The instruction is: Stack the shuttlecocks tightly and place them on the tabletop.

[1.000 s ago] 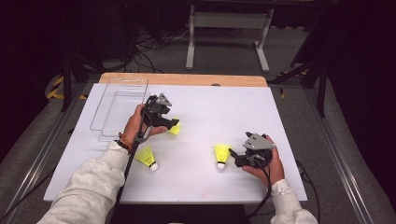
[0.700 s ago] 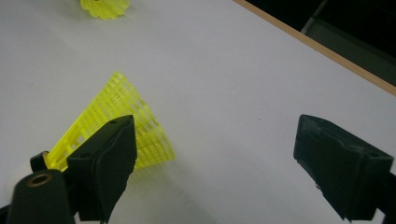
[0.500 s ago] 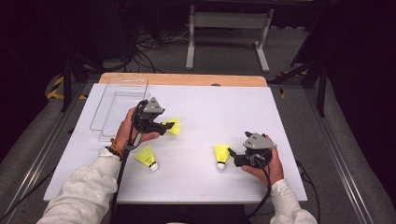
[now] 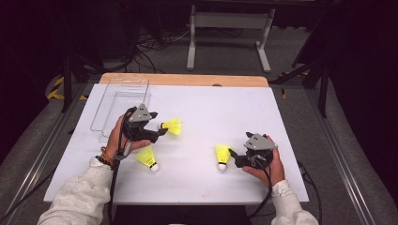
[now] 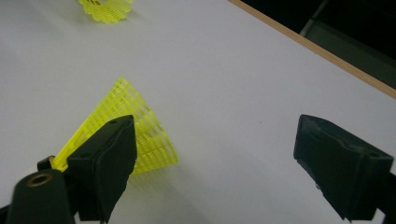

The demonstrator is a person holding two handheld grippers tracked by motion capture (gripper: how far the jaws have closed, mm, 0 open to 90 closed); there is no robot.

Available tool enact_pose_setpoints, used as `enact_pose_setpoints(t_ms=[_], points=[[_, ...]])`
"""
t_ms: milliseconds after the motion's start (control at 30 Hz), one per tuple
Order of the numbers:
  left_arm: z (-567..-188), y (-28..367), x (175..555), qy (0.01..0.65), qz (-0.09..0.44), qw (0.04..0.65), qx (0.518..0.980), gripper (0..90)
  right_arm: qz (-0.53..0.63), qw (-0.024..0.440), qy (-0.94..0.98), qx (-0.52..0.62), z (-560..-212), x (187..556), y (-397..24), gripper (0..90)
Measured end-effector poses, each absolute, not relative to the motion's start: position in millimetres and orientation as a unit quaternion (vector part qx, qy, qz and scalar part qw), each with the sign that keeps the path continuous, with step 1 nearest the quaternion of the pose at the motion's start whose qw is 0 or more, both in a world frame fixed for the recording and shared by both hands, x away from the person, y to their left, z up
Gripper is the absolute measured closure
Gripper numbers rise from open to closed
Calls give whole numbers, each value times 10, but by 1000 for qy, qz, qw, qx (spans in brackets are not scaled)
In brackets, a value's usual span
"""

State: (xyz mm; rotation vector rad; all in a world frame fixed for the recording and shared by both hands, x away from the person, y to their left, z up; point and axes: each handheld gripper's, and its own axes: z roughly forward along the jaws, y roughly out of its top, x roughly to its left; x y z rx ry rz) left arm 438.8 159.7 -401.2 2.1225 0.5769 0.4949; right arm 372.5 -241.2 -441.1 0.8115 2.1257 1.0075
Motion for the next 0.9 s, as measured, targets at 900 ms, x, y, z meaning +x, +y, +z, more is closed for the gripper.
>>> enact_pose_setpoints(t_ms=[900], points=[[-4257,2103,3847,189,227,494,818,198,407,336,792,306,-4358,3686,-2433,135]])
